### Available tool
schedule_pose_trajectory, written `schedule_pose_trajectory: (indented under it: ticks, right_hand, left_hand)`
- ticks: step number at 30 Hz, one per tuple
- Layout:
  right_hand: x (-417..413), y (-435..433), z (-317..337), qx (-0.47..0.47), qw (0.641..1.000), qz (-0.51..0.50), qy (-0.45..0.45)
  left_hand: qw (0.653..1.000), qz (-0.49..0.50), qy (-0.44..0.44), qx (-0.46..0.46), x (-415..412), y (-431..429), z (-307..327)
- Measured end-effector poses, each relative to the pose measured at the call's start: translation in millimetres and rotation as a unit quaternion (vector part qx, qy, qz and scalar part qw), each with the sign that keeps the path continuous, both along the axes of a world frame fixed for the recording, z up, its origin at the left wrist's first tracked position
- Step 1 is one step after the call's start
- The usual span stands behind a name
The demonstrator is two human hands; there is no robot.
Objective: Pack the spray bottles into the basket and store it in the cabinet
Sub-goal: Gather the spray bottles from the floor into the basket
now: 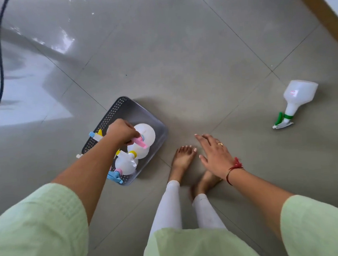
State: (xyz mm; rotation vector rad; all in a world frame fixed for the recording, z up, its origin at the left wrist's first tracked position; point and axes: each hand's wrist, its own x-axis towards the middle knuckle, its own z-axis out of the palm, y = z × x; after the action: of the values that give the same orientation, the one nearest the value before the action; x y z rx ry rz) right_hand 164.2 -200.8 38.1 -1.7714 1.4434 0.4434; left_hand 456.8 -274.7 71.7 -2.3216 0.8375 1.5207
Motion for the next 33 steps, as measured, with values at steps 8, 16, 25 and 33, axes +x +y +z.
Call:
schedule_pose_trajectory:
  ticks: [8, 16, 25, 33]
  right_hand:
    - [-19.8, -26.4, -8.9, -0.004, 0.996, -0.093, 0.004]
    - [-34.7, -39.4, -19.5, 0.005, 0.991, -0.13, 0.016]
    - [-33.8, -42.1, -14.0, 0.011, 0.984, -0.175, 0.012]
    - [-74.1, -61.7, -13.8, -0.045, 0.967, -0.25, 0.029]
  left_hand:
    - [0.997, -0.073, -0.008, 0.005, -28.1, -1.9, -38.9]
    - [0.982, -0.162, -0.099, -0.002, -33.8, -0.3, -58.7]
    - [0.923, -0.293, -0.229, -0.096, -61.9, -19.9, -27.0]
    - [0.892, -0.374, -0.052, -0.248, -185.2, -52.4, -24.4]
